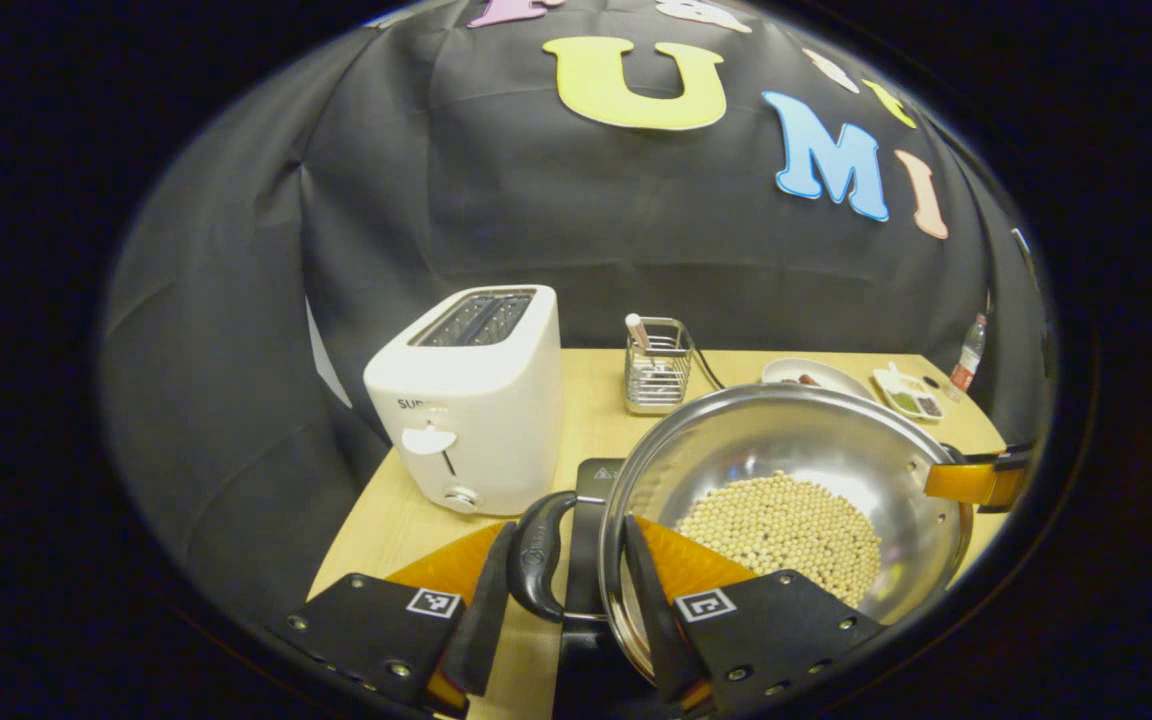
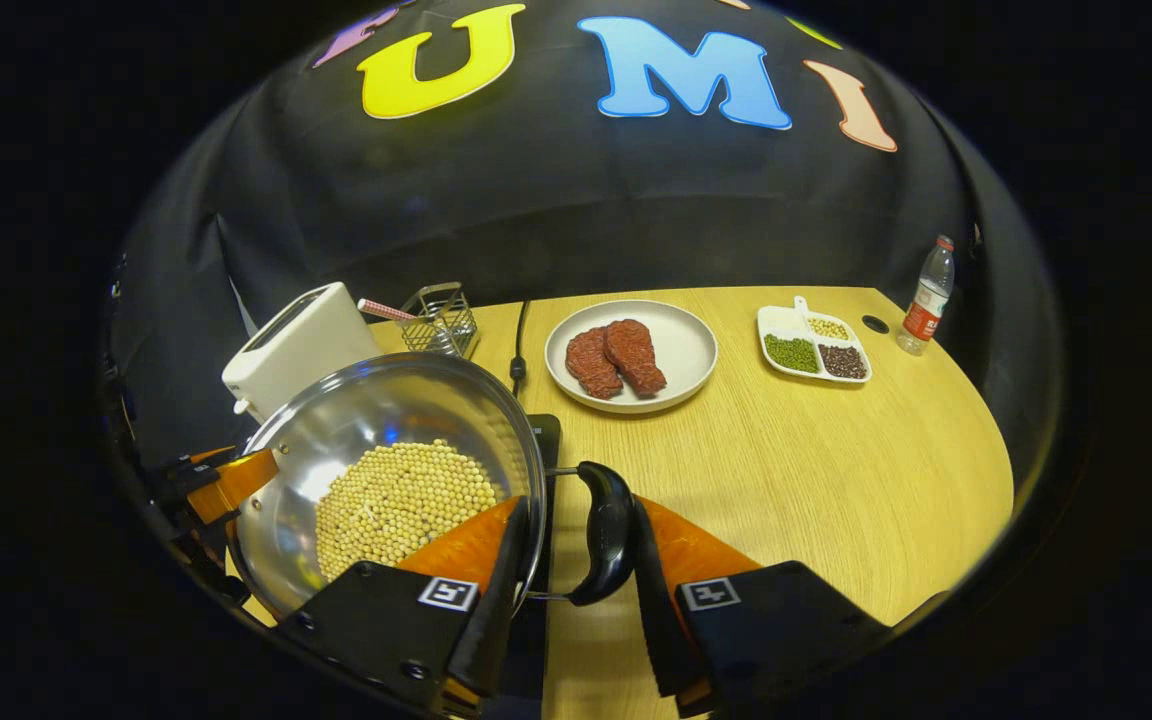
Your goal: First push the handle of the pot to place it horizontally, then grasp the pot with both hands and set it on the induction cooktop.
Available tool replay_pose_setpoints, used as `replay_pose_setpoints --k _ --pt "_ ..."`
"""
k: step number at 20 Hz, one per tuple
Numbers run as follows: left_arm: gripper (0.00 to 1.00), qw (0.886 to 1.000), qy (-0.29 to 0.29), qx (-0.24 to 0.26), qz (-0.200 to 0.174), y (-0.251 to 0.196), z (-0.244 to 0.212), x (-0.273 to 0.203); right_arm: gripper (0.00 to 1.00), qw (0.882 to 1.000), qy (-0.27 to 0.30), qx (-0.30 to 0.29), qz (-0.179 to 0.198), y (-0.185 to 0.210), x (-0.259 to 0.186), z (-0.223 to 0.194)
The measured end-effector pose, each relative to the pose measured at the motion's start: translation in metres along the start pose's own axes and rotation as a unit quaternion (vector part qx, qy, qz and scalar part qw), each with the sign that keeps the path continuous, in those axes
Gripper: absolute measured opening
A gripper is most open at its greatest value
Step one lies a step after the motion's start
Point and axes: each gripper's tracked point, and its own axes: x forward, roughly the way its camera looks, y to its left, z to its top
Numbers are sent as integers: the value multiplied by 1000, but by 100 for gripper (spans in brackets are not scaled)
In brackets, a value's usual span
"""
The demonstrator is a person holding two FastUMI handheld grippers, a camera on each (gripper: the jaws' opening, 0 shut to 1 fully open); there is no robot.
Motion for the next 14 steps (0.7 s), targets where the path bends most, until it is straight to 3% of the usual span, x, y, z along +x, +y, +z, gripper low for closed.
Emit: replay_pose_setpoints --k 1,4,8,9,14 --pt "63 1000 -13 -4 8 2 6 -2 63 1000 -18 -3 1 -1 -5 9" --pt "91 998 -53 -6 39 11 25 -18 98 998 -56 -7 -11 -10 -17 27" --pt "93 993 -110 -6 50 2 59 -57 98 995 -98 -10 -14 -30 -42 50" --pt "89 991 -126 -6 50 -6 68 -66 98 994 -112 -15 -16 -38 -50 56" --pt "89 984 -171 0 51 -48 98 -114 98 984 -172 -29 -28 -80 -96 81"
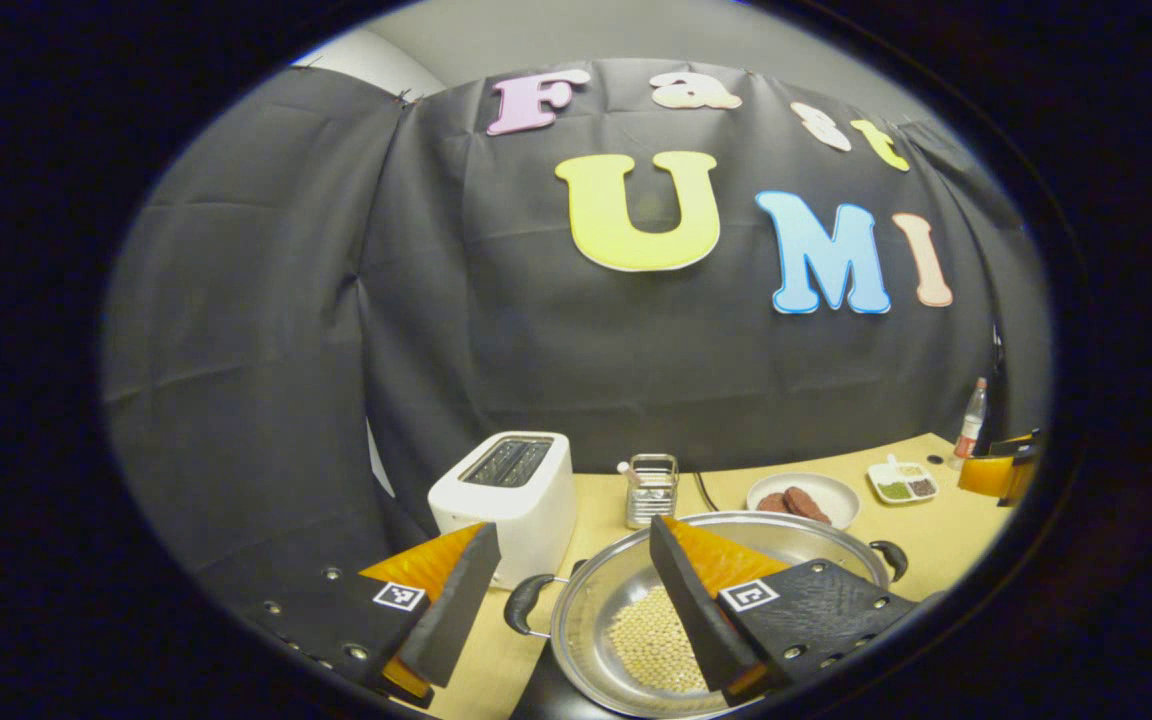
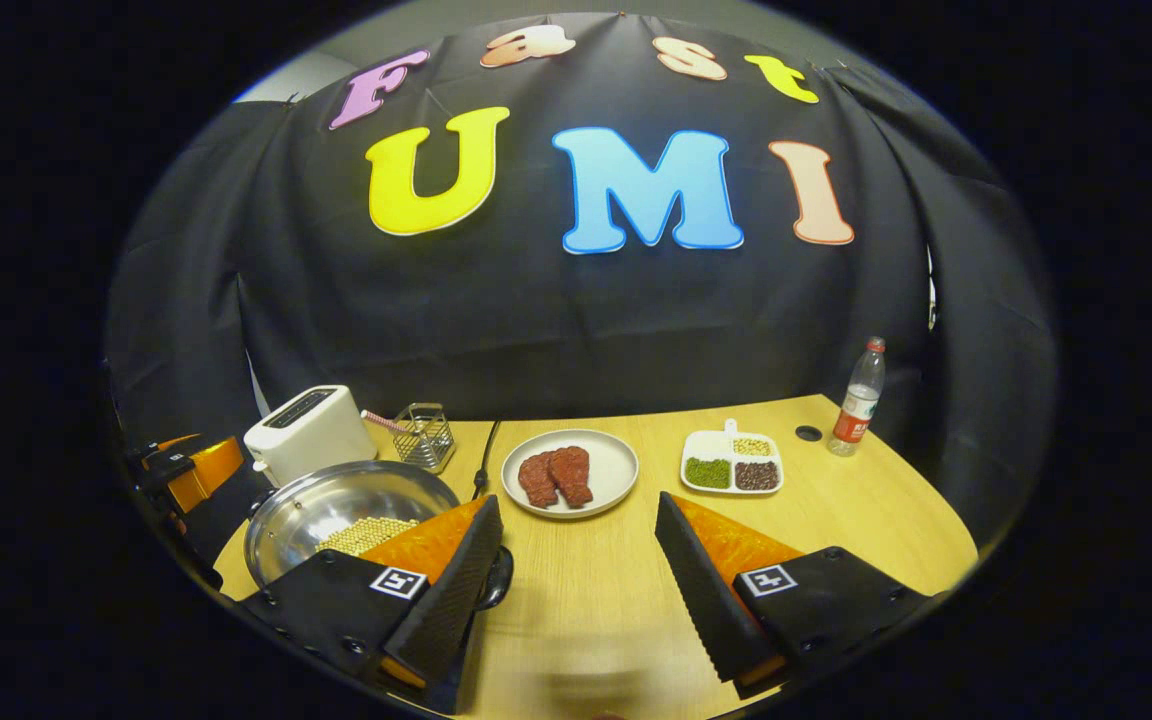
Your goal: First push the handle of the pot to place it horizontally, then grasp the pot with both hands and set it on the induction cooktop.
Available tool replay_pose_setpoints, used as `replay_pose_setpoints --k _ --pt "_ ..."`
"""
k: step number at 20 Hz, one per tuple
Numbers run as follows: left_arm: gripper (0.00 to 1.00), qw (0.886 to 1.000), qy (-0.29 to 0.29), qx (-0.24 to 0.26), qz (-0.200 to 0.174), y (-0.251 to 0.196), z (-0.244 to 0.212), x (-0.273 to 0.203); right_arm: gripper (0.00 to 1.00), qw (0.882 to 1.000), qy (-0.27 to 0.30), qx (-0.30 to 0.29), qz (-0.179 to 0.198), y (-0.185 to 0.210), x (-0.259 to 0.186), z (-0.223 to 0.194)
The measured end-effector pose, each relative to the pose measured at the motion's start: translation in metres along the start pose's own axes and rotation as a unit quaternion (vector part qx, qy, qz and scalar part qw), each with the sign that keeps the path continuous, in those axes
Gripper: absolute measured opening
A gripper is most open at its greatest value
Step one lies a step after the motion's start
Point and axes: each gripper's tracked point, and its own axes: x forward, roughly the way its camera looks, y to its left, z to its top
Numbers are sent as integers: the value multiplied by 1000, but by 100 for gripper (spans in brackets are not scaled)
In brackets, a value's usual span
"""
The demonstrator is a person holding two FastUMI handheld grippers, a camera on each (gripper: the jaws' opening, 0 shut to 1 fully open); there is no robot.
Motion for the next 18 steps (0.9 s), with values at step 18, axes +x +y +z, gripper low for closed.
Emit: replay_pose_setpoints --k 18 --pt "89 993 -93 -36 -60 -196 94 -200 98 988 -150 -36 5 -155 -166 54"
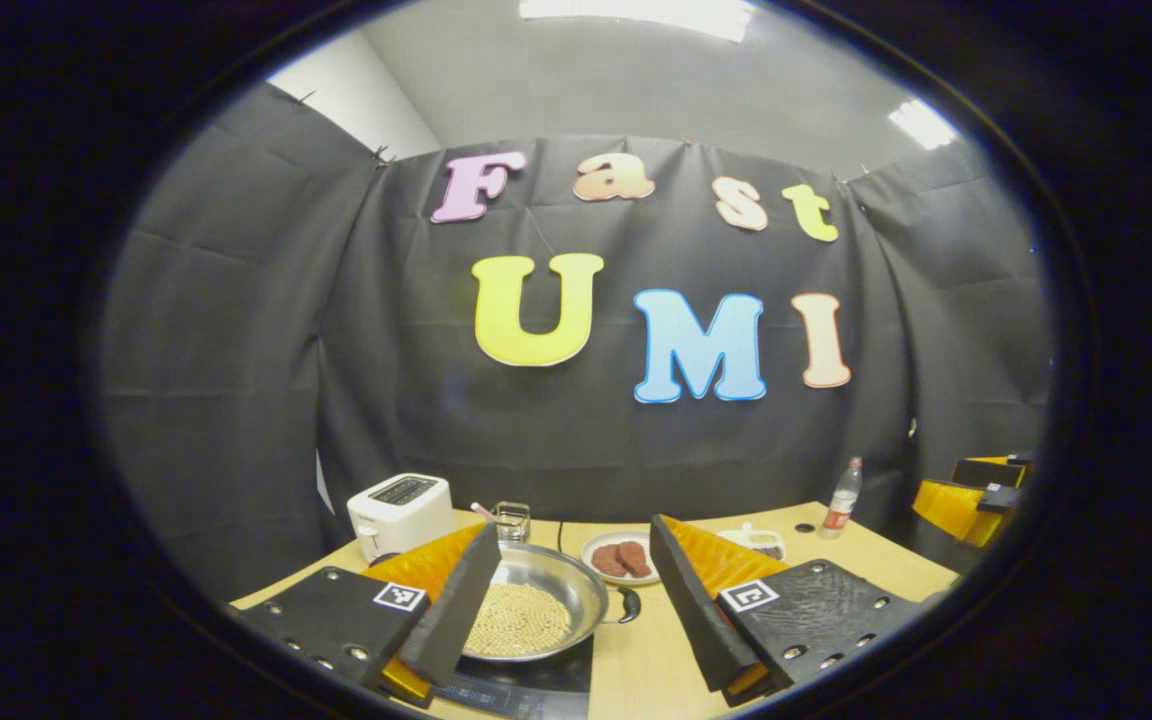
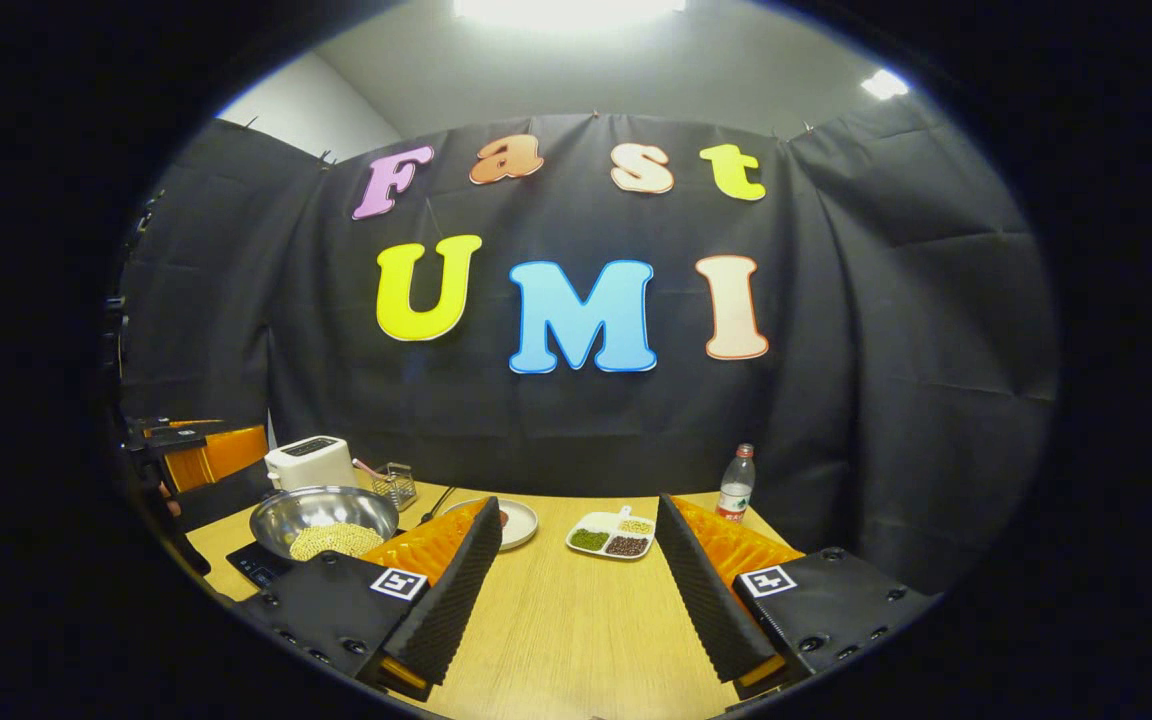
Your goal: First push the handle of the pot to place it horizontally, then grasp the pot with both hands and set it on the induction cooktop.
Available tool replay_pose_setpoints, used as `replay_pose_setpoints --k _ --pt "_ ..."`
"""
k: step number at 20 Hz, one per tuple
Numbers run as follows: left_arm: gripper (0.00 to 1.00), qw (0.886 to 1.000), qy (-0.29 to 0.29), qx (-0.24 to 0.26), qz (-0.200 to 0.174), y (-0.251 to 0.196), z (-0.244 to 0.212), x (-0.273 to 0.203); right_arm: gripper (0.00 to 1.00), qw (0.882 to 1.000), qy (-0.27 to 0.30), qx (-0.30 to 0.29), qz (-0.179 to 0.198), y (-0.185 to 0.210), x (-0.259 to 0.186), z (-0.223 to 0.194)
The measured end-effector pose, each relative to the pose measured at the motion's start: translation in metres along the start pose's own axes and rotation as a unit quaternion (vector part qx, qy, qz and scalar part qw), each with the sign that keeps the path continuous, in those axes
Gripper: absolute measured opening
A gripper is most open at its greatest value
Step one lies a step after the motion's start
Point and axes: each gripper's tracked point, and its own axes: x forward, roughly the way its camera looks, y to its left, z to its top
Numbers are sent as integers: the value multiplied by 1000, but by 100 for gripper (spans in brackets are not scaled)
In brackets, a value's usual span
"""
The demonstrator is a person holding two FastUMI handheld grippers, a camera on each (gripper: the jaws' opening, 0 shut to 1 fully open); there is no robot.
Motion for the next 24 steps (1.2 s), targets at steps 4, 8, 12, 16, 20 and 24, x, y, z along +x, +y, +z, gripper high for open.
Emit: replay_pose_setpoints --k 4,8,12,16,20,24 --pt "90 1000 -21 18 -2 -31 20 -44 98 1000 -18 8 6 -23 -34 10" --pt "89 999 -41 31 -11 -53 39 -77 98 999 -35 10 -4 -38 -58 16" --pt "89 998 -52 39 -18 -57 49 -100 98 999 -41 10 -7 -38 -79 19" --pt "89 998 -45 27 -27 -49 40 -124 97 999 -47 8 -12 -34 -100 23" --pt "89 999 -44 15 -25 -29 40 -144 97 998 -58 6 -21 -28 -119 33" --pt "89 999 -51 3 -18 -6 46 -160 97 998 -64 -5 -19 -16 -136 38"
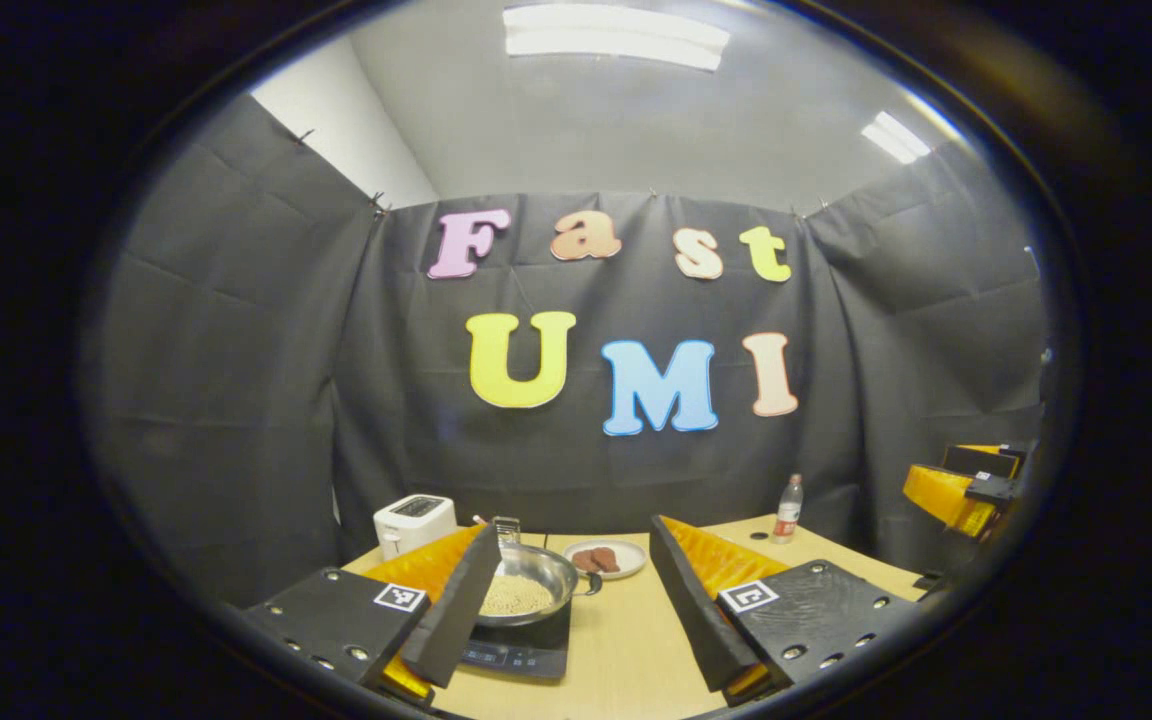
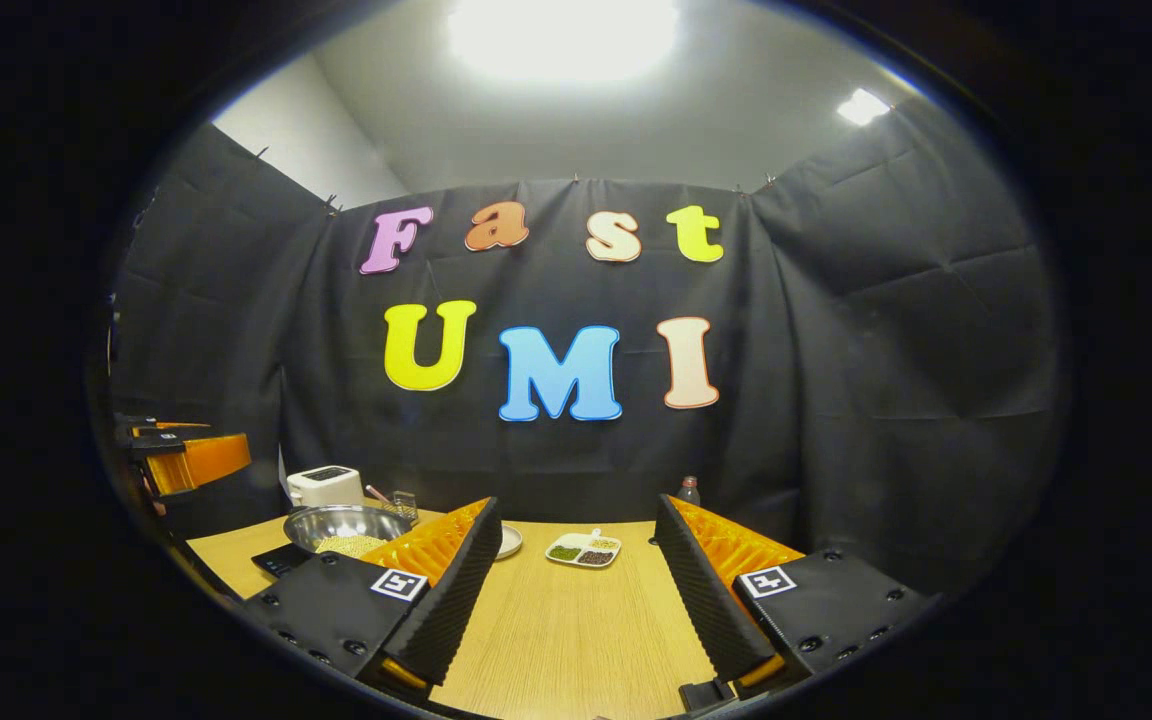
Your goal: First push the handle of the pot to place it horizontally, then grasp the pot with both hands and set it on the induction cooktop.
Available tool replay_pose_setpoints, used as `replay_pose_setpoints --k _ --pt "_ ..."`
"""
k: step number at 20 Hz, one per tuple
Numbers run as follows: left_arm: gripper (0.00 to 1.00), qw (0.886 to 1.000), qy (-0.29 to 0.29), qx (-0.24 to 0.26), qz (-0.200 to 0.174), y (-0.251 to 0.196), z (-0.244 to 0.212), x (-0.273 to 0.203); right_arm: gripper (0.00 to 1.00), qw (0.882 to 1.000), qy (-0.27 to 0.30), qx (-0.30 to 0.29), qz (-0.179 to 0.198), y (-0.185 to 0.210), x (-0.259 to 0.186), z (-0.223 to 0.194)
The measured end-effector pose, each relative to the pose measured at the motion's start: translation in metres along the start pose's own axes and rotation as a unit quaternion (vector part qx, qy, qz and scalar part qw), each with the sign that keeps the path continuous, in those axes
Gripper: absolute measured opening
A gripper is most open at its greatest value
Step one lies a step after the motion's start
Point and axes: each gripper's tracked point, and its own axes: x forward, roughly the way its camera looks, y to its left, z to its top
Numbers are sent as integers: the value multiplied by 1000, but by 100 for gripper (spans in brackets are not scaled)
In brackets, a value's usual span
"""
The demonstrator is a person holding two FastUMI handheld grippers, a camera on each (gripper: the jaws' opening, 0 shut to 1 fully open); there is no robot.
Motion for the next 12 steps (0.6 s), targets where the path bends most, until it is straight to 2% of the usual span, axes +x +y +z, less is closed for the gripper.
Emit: replay_pose_setpoints --k 6,12 --pt "88 1000 -7 25 -2 14 11 -14 98 1000 -4 9 -3 4 -6 6" --pt "89 1000 -16 21 -4 16 21 -22 98 1000 -17 18 -15 -2 -6 22"
